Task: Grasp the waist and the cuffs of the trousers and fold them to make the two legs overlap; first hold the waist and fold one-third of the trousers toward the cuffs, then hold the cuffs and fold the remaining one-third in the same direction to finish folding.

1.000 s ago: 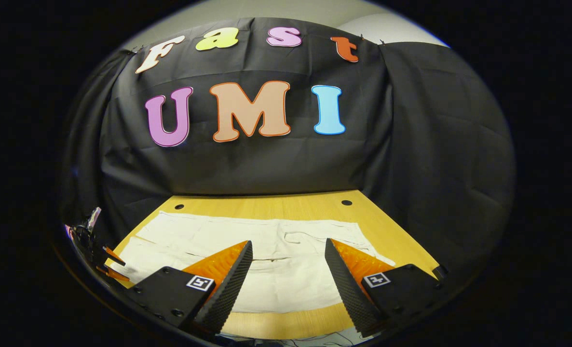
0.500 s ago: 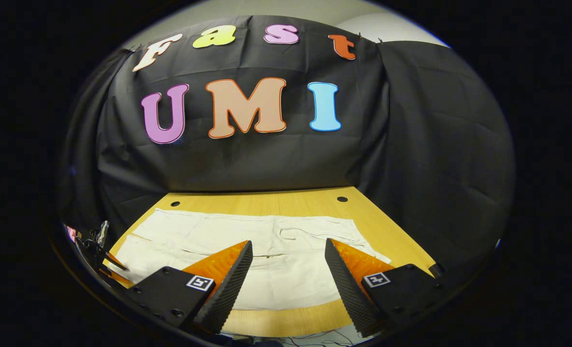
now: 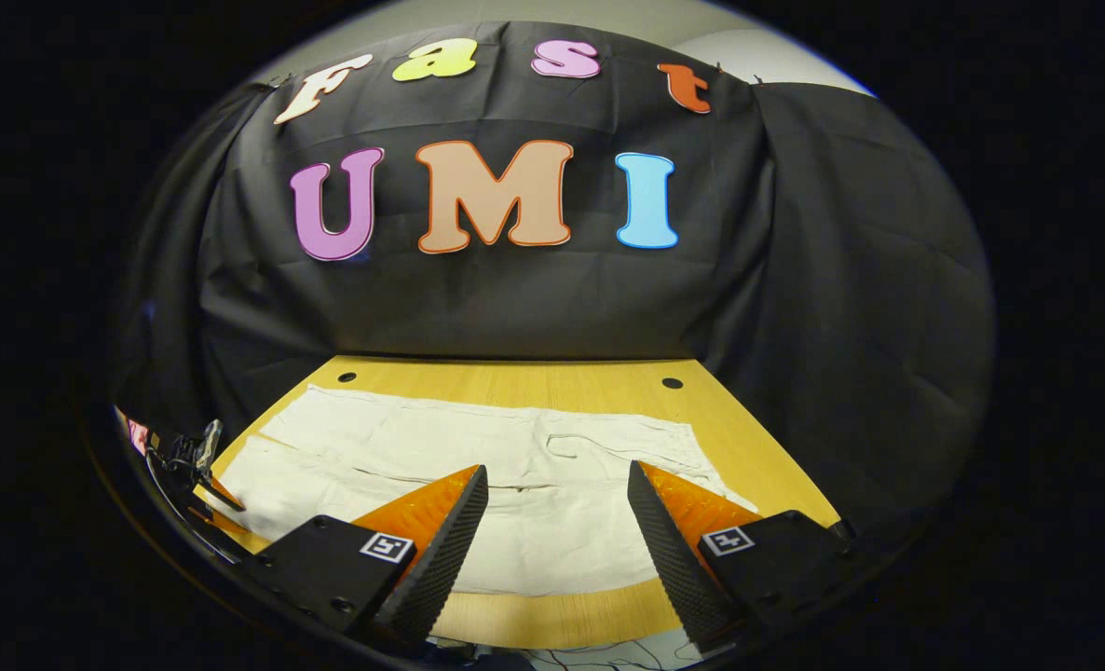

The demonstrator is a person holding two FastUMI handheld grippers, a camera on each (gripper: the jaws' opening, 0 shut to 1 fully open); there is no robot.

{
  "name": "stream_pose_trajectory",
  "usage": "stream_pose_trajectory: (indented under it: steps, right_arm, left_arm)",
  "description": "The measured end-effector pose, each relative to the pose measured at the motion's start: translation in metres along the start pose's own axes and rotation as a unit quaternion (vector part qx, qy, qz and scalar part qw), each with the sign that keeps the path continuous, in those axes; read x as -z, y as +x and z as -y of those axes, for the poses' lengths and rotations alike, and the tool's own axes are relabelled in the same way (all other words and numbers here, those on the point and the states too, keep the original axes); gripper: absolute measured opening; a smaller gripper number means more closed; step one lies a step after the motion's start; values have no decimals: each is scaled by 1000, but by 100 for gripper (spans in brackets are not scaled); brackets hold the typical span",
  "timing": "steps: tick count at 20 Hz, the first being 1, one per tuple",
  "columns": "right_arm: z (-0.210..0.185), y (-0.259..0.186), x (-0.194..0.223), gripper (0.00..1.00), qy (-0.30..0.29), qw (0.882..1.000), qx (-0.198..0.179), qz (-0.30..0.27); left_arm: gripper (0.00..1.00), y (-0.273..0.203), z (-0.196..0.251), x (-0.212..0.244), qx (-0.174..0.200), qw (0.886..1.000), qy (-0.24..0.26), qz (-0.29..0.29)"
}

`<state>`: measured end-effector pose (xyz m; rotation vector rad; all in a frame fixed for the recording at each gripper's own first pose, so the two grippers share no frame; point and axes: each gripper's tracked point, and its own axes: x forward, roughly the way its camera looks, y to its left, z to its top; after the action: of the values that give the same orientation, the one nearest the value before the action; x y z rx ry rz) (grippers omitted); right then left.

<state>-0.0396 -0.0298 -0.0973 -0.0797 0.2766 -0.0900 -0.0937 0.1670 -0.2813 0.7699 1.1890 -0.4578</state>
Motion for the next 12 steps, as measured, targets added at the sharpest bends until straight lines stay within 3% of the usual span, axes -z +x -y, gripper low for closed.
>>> stream_pose_trajectory:
  steps: [3, 5, 6, 8, 12]
  right_arm:
    - [-4, 4, 8, 94, -8, 1000, -24, -12]
    - [-7, 9, 13, 96, -16, 999, -40, -16]
    - [-7, 10, 14, 94, -23, 998, -47, -18]
    - [-10, 16, 17, 96, -37, 997, -62, -25]
    - [-8, 21, 35, 97, -79, 989, -111, -49]
  left_arm:
    - [60, -1, -6, 1, 0, 1000, -2, -24]
    - [42, -2, -15, -3, -9, 1000, -13, -27]
    - [13, -4, -16, -5, -11, 999, -19, -29]
    - [2, -4, -17, -4, -17, 999, -10, -31]
    - [0, -2, -10, -5, -25, 998, 49, -39]
